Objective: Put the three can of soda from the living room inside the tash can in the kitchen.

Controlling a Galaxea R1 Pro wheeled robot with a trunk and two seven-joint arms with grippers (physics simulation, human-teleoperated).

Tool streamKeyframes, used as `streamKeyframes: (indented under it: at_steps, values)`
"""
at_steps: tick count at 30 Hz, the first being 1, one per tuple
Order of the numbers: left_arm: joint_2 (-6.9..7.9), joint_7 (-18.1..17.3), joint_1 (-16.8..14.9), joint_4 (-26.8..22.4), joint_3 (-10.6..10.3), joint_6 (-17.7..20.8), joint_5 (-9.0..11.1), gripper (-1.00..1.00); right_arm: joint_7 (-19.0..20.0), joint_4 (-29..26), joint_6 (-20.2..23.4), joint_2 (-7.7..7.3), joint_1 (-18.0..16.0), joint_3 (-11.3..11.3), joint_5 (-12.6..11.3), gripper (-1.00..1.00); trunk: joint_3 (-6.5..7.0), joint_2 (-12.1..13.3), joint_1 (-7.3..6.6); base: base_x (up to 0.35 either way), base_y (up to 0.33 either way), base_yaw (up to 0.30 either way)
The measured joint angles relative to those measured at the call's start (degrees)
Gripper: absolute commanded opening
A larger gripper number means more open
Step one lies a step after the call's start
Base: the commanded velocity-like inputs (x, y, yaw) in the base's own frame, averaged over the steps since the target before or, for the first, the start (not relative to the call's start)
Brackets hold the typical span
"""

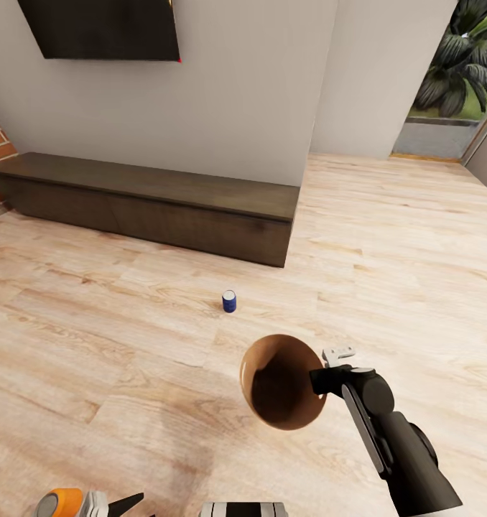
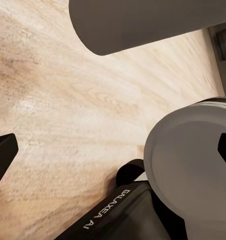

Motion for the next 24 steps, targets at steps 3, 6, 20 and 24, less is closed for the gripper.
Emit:
streamKeyframes:
  at_steps: [3,6,20,24]
  values:
    - [0.00,0.00,0.00,0.00,0.00,0.00,0.00,1.00,0.00,-0.01,0.00,0.00,0.02,0.00,0.00,-1.00,0.00,0.00,0.00,0.000,0.000,0.000]
    - [0.00,0.00,0.00,0.00,0.00,0.00,0.00,1.00,0.00,-0.01,0.00,0.00,0.02,0.00,0.05,-1.00,0.00,0.00,0.00,0.000,0.000,0.000]
    - [0.00,0.00,0.00,0.00,0.00,0.00,0.00,1.00,0.00,-0.01,0.00,0.00,0.02,0.00,0.02,-1.00,0.00,0.00,0.00,0.000,0.000,0.000]
    - [0.00,0.00,0.00,0.00,0.00,0.00,0.00,1.00,0.00,-0.01,0.00,0.00,0.02,0.00,0.03,-1.00,0.06,0.00,0.00,0.000,0.000,0.000]
